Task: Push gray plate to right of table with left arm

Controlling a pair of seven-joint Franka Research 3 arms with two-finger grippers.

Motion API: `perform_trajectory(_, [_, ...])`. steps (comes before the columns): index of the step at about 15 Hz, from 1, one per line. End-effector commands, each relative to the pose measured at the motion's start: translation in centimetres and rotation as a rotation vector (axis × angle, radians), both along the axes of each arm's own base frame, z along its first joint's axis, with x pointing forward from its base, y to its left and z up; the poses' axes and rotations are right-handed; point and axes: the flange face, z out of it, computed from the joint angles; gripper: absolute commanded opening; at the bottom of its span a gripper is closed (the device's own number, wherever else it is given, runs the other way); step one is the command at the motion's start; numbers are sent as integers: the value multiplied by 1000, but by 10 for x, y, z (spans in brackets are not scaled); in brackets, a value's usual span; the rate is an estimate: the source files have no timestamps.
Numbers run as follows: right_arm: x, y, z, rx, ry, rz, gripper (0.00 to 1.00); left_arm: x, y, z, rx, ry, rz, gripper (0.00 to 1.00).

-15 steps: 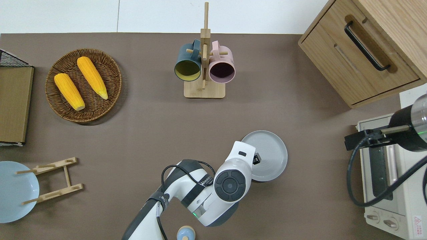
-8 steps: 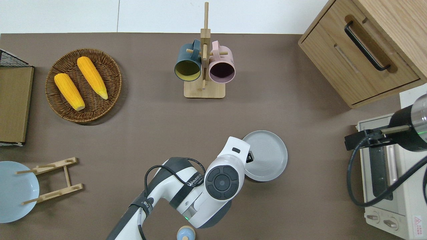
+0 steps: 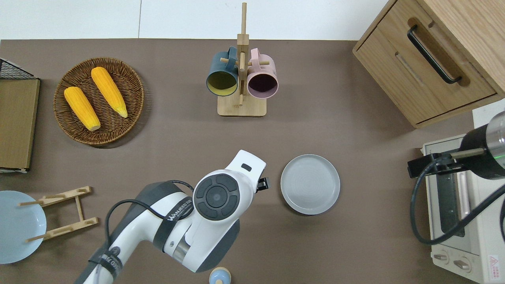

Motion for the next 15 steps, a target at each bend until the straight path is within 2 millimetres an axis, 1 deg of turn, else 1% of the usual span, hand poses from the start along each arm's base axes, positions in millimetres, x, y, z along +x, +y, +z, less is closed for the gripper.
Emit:
perform_trajectory(1, [-3, -2, 4, 1, 4, -17, 983, 2, 54, 28, 16, 53, -64, 989])
perform_trajectory(3, [-3, -1, 4, 1, 4, -15, 983, 9, 82, 40, 27, 72, -86, 991])
perform_trajectory(4, [-3, -2, 4, 1, 4, -17, 983, 10, 92, 46, 28, 75, -103, 989])
perform_trajectory(10, [-3, -1, 4, 1, 4, -15, 983, 22, 163, 77, 38, 105, -158, 991])
perform_trajectory(13, [-3, -1, 4, 2, 4, -14, 983, 28, 198, 103, 36, 118, -196, 991])
perform_trajectory(15, [-3, -1, 4, 1, 4, -15, 983, 34, 224, 117, 36, 128, -211, 991])
